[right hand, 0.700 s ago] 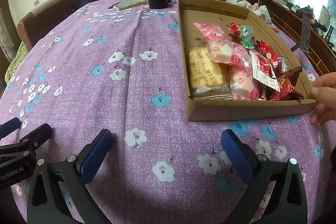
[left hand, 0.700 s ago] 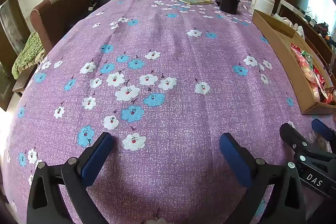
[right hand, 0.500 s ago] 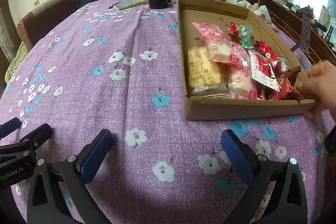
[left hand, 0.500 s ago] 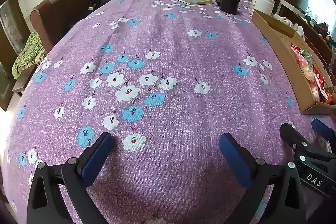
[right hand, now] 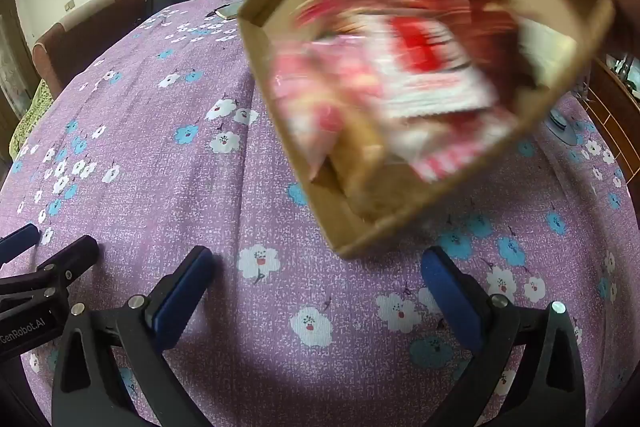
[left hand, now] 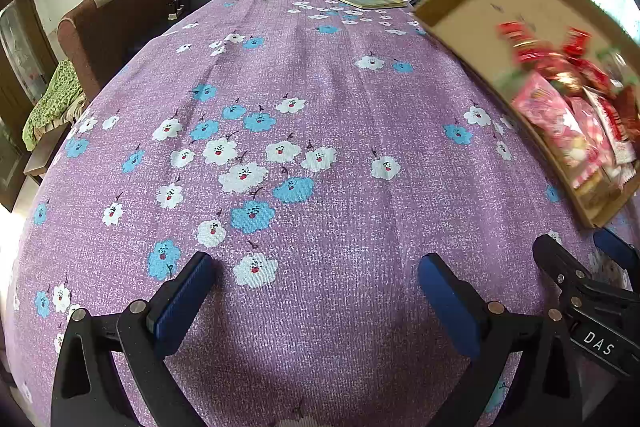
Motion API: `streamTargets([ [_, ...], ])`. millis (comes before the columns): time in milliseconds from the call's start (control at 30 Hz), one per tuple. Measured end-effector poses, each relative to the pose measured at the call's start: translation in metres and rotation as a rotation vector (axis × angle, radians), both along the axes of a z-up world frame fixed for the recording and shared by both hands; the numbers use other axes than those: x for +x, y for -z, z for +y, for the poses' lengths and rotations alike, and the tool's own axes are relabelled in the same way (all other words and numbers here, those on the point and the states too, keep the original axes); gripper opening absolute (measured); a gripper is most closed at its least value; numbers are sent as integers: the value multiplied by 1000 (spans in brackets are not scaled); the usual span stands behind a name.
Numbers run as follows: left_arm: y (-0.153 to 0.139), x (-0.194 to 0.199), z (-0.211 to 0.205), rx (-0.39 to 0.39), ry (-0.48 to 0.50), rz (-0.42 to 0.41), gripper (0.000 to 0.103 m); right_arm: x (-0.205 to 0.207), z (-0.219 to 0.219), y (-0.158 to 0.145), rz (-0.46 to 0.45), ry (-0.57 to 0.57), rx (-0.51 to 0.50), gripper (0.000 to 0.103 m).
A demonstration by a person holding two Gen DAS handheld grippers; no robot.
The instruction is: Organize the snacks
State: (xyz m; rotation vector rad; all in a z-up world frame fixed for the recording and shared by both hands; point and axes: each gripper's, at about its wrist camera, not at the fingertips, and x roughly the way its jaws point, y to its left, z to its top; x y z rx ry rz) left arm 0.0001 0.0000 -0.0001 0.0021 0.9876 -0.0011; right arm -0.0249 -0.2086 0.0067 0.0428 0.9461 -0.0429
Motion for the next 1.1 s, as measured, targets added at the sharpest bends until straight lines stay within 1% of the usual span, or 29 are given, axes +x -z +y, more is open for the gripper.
streamTargets([
  [1100,-1,-1,0,0,0,-1,103,1,-1,0,0,0,0,103],
])
